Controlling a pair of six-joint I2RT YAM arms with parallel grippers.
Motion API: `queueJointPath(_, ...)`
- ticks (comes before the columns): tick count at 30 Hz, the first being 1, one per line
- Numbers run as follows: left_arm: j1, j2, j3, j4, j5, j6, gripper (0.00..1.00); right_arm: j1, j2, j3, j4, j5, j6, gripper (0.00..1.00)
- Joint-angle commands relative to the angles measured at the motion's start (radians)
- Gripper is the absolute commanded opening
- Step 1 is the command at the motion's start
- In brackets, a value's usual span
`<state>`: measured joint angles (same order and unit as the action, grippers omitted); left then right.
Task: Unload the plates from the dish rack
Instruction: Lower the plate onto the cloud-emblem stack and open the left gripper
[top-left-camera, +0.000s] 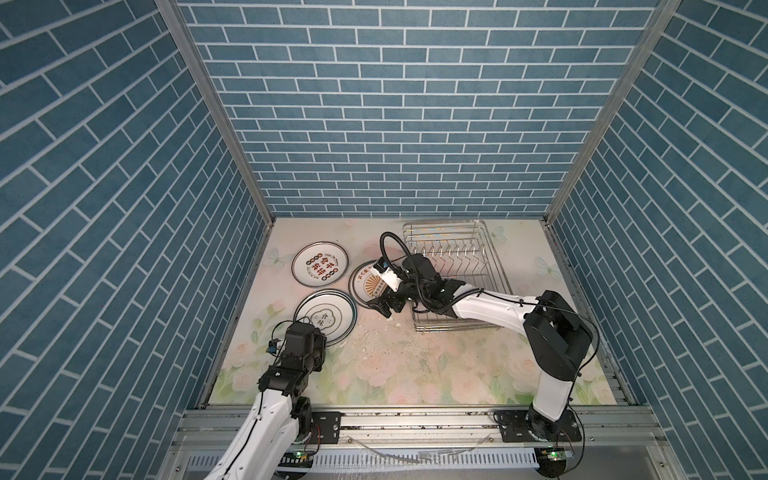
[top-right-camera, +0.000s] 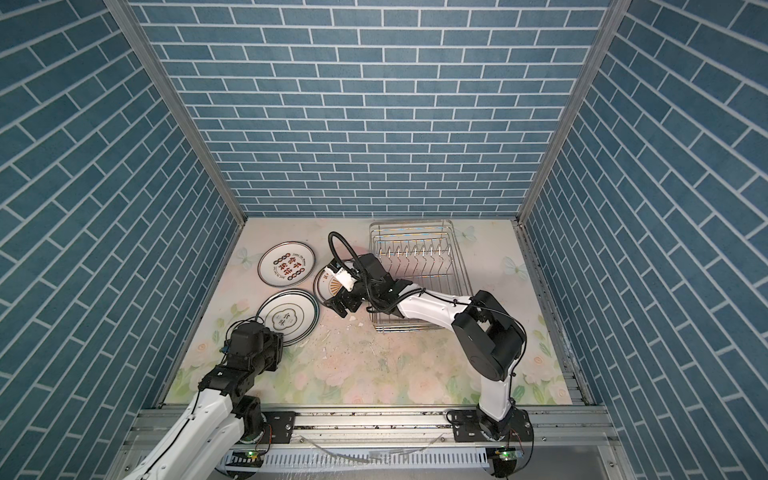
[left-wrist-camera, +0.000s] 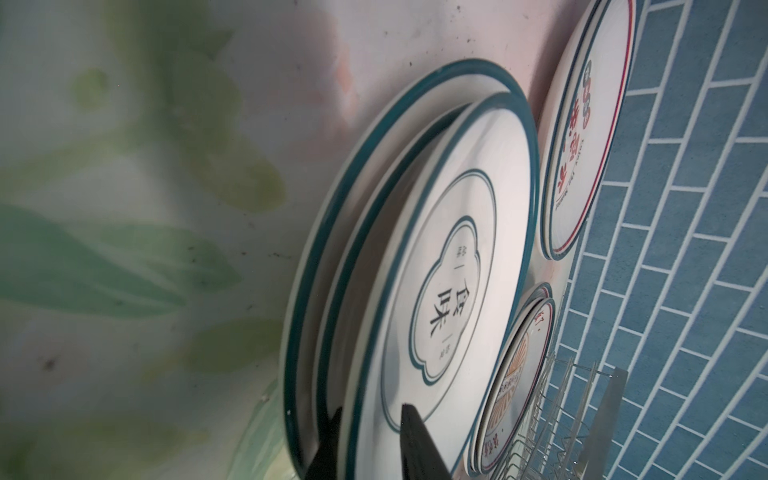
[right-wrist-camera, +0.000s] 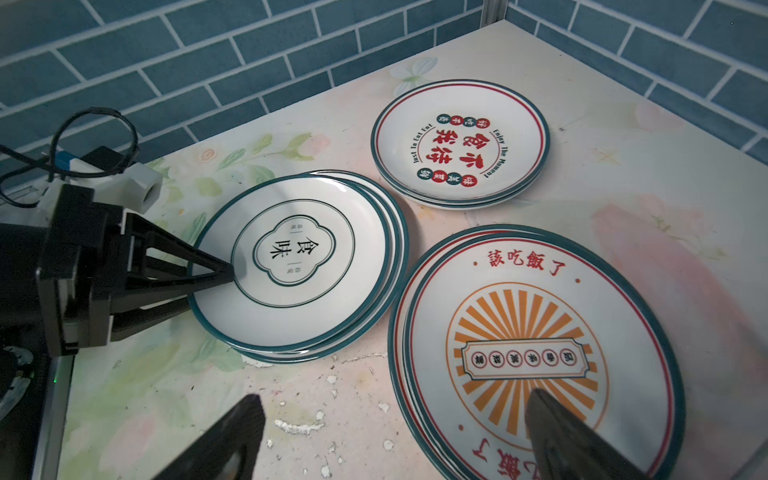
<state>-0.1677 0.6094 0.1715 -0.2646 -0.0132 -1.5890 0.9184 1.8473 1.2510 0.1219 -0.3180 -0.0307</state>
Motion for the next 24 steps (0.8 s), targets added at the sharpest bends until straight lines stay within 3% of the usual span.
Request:
queueJointPath(1,0.005,-0.003,0.002,-0.054,-0.015,0.006,0.28,0.019,0.025,0.058,-0.033,-0.049,-0.024,0.99)
queueJointPath(11,0.005,0.021,0.062,-0.125,-0.055,0.05,0.42,0.032,0.044,0.079,-0.058,-0.002,-0.044,0.99)
queueJointPath(24,0.005,0.188,0.18,-0.151,-0.067,0.123,0.44,0.033,0.013,0.053,-0.046,0.052,-0.061,0.99)
